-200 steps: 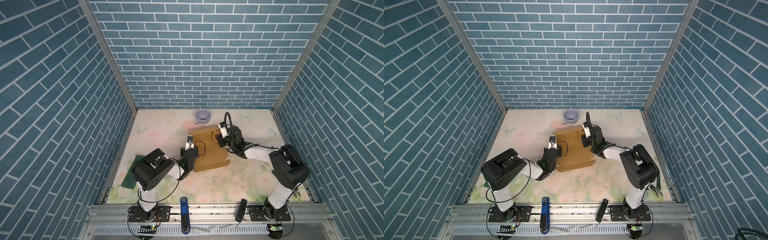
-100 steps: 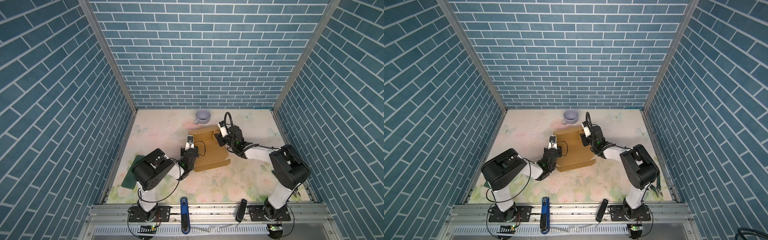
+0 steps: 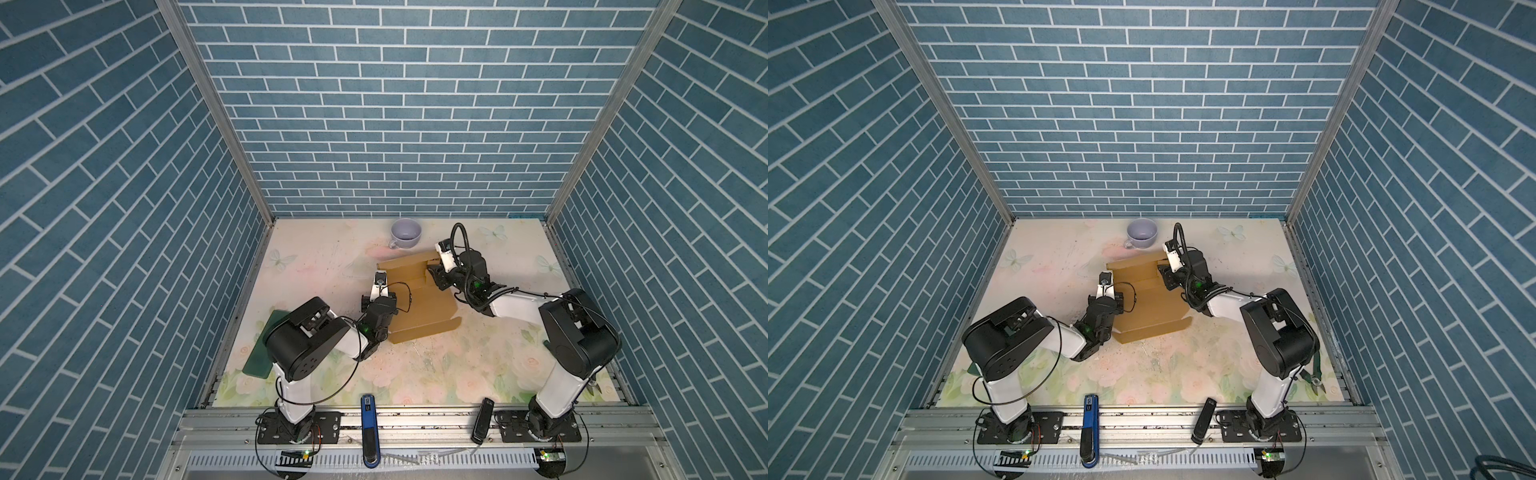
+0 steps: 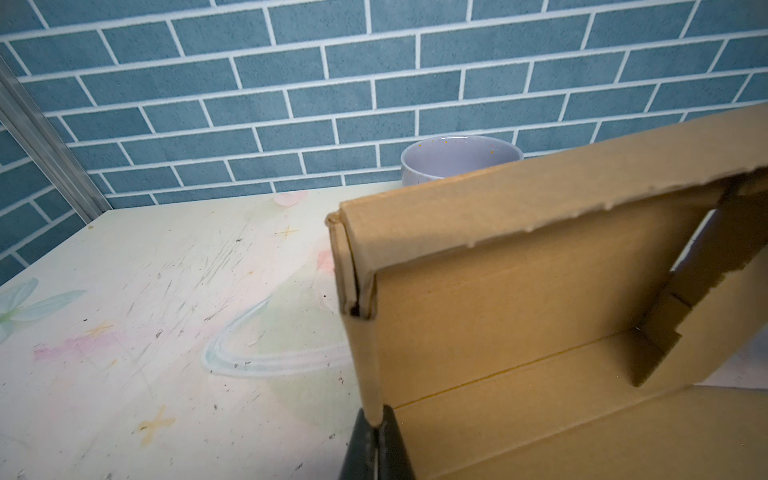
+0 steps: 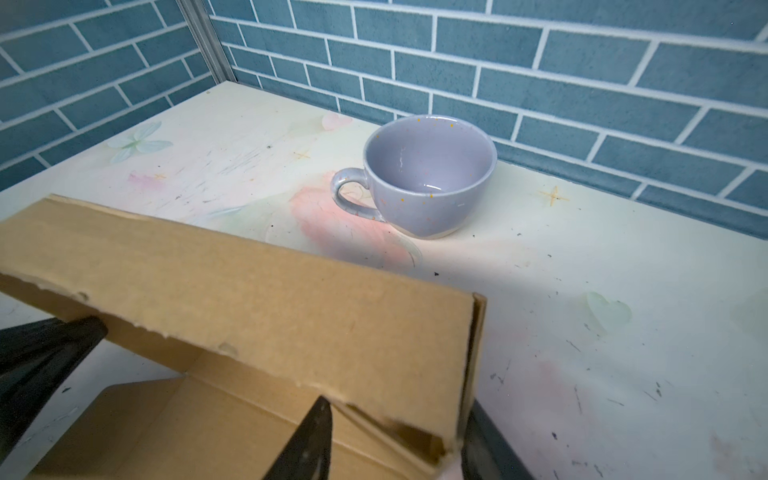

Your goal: Fold the paper box

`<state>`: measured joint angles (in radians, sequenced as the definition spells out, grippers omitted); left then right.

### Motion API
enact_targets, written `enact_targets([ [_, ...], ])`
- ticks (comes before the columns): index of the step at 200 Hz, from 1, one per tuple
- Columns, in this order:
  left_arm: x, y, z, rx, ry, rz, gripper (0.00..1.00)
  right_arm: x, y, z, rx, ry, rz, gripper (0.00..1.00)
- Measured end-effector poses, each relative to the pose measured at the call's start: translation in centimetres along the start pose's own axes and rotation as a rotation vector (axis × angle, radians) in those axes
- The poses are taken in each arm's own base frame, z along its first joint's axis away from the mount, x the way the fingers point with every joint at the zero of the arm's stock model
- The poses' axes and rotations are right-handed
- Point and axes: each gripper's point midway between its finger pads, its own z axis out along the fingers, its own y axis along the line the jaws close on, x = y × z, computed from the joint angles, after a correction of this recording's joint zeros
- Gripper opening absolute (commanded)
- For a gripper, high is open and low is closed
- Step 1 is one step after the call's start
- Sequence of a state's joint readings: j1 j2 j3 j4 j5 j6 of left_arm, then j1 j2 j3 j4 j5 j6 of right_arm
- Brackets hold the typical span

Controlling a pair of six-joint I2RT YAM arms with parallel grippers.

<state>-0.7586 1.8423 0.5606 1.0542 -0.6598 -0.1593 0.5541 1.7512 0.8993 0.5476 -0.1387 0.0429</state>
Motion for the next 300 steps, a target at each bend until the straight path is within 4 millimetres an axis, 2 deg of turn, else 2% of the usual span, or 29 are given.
enact_targets([
  [46,0.0,-0.1,0.0,0.003,0.000,0.000,0.00,-0.2,-0.2,0.3,-0.022,-0.024,0.002,0.49],
  [109,0.0,-0.1,0.0,0.006,-0.002,0.009,0.00,-0.2,-0.9,0.9,-0.020,-0.033,-0.002,0.35],
  [210,-0.1,-0.1,0.2,0.009,-0.002,0.017,0.00,-0.3,-1.1,1.5,-0.023,-0.030,-0.006,0.29],
  [257,-0.1,0.1,0.4,0.006,0.002,0.021,0.00,-0.5,-1.5,1.8,-0.017,-0.033,-0.007,0.14],
  [300,-0.3,0.0,0.6,0.003,0.019,0.033,0.00,-0.4,-1.9,1.8,0.003,-0.029,-0.005,0.09],
])
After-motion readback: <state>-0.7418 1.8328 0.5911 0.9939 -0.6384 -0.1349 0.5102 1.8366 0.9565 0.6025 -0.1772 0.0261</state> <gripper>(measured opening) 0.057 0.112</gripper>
